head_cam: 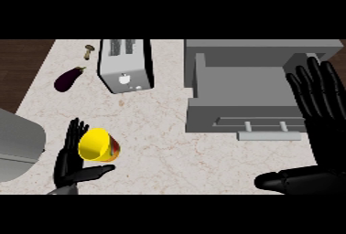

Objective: Pick up the cup, place it into the drawer and close the drawer

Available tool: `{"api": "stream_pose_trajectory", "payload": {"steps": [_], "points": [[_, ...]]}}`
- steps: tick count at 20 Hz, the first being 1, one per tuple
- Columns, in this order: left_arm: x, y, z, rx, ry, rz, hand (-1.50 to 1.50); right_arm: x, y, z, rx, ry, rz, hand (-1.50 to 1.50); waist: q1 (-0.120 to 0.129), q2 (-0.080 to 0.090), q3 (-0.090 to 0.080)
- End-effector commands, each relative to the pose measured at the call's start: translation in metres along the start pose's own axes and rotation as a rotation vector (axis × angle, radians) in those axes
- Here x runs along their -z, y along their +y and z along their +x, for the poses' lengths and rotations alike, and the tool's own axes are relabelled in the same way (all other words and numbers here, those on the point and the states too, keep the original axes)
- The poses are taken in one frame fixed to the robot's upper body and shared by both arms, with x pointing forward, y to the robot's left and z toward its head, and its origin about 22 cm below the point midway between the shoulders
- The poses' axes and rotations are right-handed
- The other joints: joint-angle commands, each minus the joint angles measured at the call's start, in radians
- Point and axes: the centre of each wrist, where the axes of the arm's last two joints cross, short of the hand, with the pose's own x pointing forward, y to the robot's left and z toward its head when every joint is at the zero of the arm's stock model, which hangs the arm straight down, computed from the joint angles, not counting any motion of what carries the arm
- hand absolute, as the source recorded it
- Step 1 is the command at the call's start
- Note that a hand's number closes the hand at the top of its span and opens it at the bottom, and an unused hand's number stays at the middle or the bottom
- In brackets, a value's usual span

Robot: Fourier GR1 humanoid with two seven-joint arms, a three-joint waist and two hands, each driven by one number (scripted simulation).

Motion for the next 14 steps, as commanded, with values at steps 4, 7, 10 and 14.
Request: {"api": "stream_pose_trajectory", "payload": {"steps": [4,7,10,14], "points": [[0.016,-0.017,-0.019,-0.060,0.011,-0.005,-1.50,-0.006,-0.005,0.010,0.009,0.017,0.007,-1.50,-0.005,0.001,-0.001],[0.010,0.006,-0.018,-0.110,0.013,-0.014,-1.50,-0.005,0.017,0.004,0.013,0.015,0.013,-1.50,-0.003,0.001,-0.001],[0.017,0.002,-0.018,-0.167,0.014,-0.064,-1.50,-0.011,0.007,-0.016,0.003,0.012,0.016,-1.50,-0.004,0.001,0.000],[0.013,-0.006,-0.024,-0.211,0.006,-0.089,-1.50,-0.005,-0.010,-0.021,0.005,0.023,-0.010,-1.50,-0.002,0.001,0.000]]}}
